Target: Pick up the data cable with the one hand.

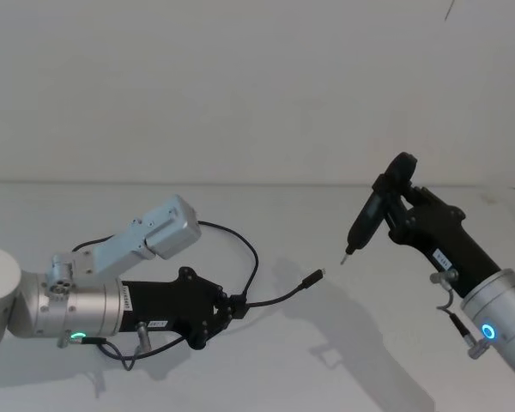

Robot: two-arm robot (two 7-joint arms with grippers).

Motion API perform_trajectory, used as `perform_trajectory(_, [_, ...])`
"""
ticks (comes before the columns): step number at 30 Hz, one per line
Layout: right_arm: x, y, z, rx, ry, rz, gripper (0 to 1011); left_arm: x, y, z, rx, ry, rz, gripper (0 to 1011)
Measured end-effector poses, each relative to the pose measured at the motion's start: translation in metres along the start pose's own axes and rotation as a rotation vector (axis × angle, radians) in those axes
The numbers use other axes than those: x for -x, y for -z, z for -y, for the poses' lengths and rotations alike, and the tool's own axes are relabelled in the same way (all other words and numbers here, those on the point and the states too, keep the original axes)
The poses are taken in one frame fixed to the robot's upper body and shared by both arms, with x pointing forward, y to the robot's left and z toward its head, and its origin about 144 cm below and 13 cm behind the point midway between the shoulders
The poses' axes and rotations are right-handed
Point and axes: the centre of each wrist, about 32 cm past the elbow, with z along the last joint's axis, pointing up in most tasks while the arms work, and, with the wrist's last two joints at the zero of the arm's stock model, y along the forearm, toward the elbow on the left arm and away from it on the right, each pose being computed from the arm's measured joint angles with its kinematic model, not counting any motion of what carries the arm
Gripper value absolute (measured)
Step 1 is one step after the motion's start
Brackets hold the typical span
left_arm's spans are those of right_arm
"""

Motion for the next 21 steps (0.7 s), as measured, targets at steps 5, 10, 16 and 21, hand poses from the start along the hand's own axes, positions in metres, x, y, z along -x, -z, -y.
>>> perform_trajectory(5, [0.0013, 0.0033, -0.0019, 0.005, -0.008, -0.012, 279, -0.0003, 0.0000, -0.0007, 0.000, 0.003, 0.001, 36])
perform_trajectory(10, [0.0022, 0.0055, -0.0033, 0.007, -0.012, -0.020, 279, -0.0006, 0.0000, -0.0013, 0.001, 0.005, 0.001, 36])
perform_trajectory(16, [0.0029, 0.0077, -0.0048, 0.007, -0.017, -0.026, 279, -0.0008, -0.0001, -0.0016, 0.001, 0.006, 0.002, 36])
perform_trajectory(21, [0.0033, 0.0089, -0.0058, 0.007, -0.019, -0.030, 279, -0.0009, 0.0000, -0.0018, 0.001, 0.007, 0.002, 36])
